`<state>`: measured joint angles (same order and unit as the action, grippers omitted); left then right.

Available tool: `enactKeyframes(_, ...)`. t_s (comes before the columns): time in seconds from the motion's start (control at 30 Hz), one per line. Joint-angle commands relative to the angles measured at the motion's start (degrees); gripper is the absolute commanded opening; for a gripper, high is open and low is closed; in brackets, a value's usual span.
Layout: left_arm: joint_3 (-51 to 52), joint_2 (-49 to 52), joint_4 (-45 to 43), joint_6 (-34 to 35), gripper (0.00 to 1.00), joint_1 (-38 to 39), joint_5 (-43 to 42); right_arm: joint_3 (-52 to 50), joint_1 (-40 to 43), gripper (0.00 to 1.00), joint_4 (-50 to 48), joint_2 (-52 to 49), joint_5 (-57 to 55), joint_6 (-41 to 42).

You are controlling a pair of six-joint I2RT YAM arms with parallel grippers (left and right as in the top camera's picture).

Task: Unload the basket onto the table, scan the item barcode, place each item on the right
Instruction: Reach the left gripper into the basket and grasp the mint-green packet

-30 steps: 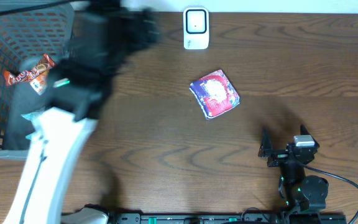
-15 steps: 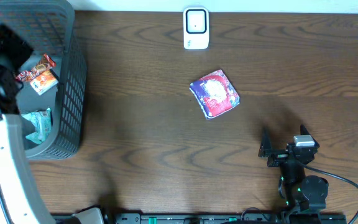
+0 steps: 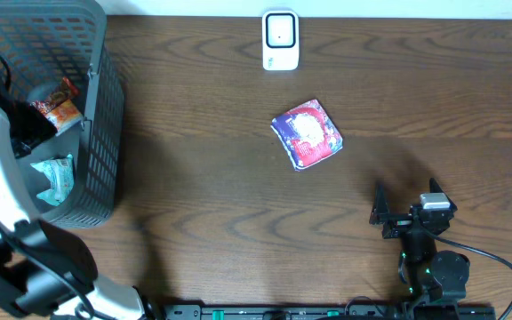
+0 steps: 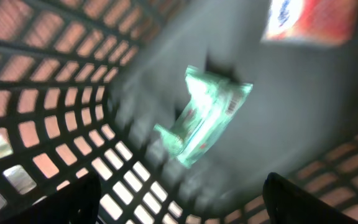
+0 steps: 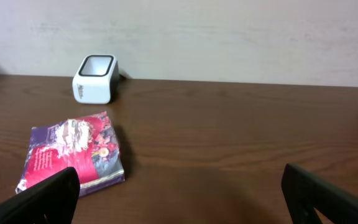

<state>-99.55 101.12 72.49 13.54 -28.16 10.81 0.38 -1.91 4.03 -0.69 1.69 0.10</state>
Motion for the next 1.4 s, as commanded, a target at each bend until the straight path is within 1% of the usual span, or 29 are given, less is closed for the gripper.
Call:
enactKeyframes(0.0, 1.97, 4.07, 1.29, -2.89, 0.83, -1.33, -2.14, -0.07, 0.04, 0.99, 0.24, 0.31, -0.09, -0.81)
enactKeyframes(0.07, 3.08, 6.25, 1.25, -4.39, 0.83, -1.84, -5.57, -0.07, 0.04, 0.99, 0.24, 0.33, -0.09, -0.81)
enactKeyframes(0.13, 4.04, 7.82, 1.11, -5.68, 0.83, -1.95, -6.71, -0.07, 0.04, 0.99, 0.24, 0.31, -0.09, -0.81)
enactKeyframes(0.37, 7.58, 12.13, -1.46, -6.43, 0.83, -1.97, -6.69, -0.07, 0.04, 0.99, 0.24, 0.31, -0.09, -0.81)
enactKeyframes(0.57, 10.29, 14.67, -7.19, -6.23, 0.83, -3.45, -5.7, -0.07, 0.04, 0.99, 0.24, 0.33, -0.09, -0.81)
enactKeyframes(0.8, 13.49, 14.97, -13.25, -6.23, 0.82, -4.68, -5.95, -0.07, 0.04, 0.99, 0.24, 0.31, -0.09, -0.81)
enactKeyframes(0.87, 14.25, 14.97, -14.16, -6.25, 0.78, -4.66, -8.24, -0.07, 0.04, 0.99, 0.24, 0.31, -0.09, -0.81)
enactKeyframes(0.9, 14.56, 14.97, -14.4, -6.27, 0.74, -4.66, -9.53, -0.07, 0.04, 0.99, 0.24, 0.31, -0.09, -0.81)
enactKeyframes(0.93, 14.97, 14.97, -14.78, -6.25, 0.67, -4.66, -10.64, -0.07, 0.04, 0.99, 0.24, 0.33, -0.09, -0.81)
enactKeyframes(0.97, 15.3, 14.97, -14.88, -6.27, 0.59, -4.66, -11.21, -0.07, 0.04, 0.99, 0.24, 0.31, -0.09, -0.81)
enactKeyframes(1.03, 15.91, 14.97, -14.97, -6.25, 0.34, -4.66, -11.3, -0.07, 0.04, 0.99, 0.24, 0.33, -0.09, -0.81)
enactKeyframes(1.07, 15.98, 14.97, -14.75, -6.23, 0.28, -4.66, -11.3, -0.07, 0.04, 0.99, 0.24, 0.33, -0.09, -0.81)
enactKeyframes(1.1, 15.96, 14.97, -14.38, -6.23, 0.19, -4.66, -11.3, -0.07, 0.04, 0.99, 0.24, 0.33, -0.09, -0.81)
enactKeyframes(1.13, 15.76, 14.75, -13.64, -6.21, 0.07, -4.66, -11.32, -0.07, 0.04, 0.99, 0.24, 0.33, -0.09, -0.81)
enactKeyframes(1.27, 12.61, 12.72, -11.39, -5.75, 0.07, -4.66, -12.9, -0.07, 0.04, 0.99, 0.24, 0.33, -0.09, -0.81)
enactKeyframes(1.37, 7.87, 9.09, -10.4, -5.73, 0.07, -4.66, -19.85, -0.07, 0.04, 0.99, 0.24, 0.33, -0.09, -0.81)
